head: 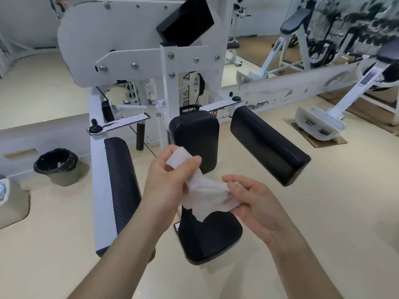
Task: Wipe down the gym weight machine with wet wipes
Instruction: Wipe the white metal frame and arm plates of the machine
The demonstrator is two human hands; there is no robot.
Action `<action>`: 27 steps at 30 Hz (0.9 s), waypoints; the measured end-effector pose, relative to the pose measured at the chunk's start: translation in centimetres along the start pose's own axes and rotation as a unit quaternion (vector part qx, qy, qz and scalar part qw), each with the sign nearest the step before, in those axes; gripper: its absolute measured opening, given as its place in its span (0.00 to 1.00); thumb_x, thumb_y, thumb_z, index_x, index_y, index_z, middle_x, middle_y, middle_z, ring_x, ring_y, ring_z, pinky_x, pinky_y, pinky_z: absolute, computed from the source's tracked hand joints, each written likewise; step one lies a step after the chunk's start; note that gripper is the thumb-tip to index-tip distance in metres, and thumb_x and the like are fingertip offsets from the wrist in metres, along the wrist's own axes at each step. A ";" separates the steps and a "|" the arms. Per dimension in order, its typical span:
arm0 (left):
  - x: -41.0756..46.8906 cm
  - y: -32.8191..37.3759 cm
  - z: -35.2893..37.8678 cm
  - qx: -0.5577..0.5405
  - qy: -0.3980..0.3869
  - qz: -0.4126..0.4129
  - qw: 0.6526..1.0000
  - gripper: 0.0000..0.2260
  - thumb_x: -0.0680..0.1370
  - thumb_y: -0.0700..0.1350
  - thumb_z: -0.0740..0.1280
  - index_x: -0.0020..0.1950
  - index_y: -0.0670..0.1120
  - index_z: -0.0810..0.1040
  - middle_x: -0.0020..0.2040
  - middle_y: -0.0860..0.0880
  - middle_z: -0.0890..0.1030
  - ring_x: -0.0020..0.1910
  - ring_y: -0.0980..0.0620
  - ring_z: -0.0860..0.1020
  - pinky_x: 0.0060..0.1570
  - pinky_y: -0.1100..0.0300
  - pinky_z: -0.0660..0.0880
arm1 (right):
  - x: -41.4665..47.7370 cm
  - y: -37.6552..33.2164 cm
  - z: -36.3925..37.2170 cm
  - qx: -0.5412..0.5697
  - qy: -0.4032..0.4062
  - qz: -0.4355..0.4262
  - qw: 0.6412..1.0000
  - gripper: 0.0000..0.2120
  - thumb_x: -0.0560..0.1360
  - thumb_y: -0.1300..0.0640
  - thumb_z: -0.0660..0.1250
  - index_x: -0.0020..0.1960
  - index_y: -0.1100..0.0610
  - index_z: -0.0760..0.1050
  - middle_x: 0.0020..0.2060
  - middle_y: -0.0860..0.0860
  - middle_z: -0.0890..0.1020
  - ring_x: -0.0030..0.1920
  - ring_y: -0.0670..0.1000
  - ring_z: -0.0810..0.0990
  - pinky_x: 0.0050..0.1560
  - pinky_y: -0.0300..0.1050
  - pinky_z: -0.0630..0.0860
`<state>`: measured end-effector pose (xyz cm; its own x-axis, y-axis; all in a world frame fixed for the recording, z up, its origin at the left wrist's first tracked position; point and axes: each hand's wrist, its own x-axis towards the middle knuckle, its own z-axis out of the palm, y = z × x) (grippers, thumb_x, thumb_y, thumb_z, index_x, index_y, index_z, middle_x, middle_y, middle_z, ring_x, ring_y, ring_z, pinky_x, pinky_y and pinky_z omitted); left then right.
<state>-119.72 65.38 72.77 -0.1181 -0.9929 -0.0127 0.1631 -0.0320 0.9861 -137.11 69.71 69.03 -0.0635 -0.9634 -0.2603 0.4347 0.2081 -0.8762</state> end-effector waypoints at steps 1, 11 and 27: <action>-0.5 0.3 -0.2 0.063 0.036 0.053 0.996 0.09 0.74 0.48 0.73 0.40 0.48 0.74 0.37 0.52 0.76 0.38 0.54 0.77 0.32 0.61 0.76 | -0.5 -0.4 0.5 -0.053 0.057 -0.060 0.995 0.07 0.76 0.61 0.68 0.46 0.55 0.85 0.42 0.53 0.84 0.46 0.51 0.82 0.45 0.44 0.79; 0.3 1.1 0.3 0.190 -0.079 0.170 0.964 0.07 0.79 0.49 0.64 0.50 0.58 0.81 0.45 0.63 0.82 0.47 0.63 0.79 0.44 0.69 0.75 | -1.2 -0.6 1.4 -0.540 0.224 -0.262 0.768 0.23 0.78 0.36 0.54 0.66 0.44 0.74 0.58 0.41 0.74 0.61 0.44 0.73 0.61 0.47 0.69; 9.5 -1.4 5.7 0.380 -0.068 0.264 0.884 0.16 0.82 0.41 0.57 0.58 0.65 0.65 0.36 0.55 0.74 0.37 0.55 0.73 0.35 0.69 0.67 | 9.0 -7.2 -7.7 -0.080 -0.067 0.003 0.995 0.14 0.70 0.57 0.77 0.53 0.61 0.81 0.50 0.61 0.83 0.46 0.56 0.83 0.42 0.47 0.81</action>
<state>-126.62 56.62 72.21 -0.3468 -0.8219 0.4520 -0.4689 0.5693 0.6754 -147.77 60.85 69.84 0.0631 -0.9737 -0.2191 0.2849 0.2280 -0.9310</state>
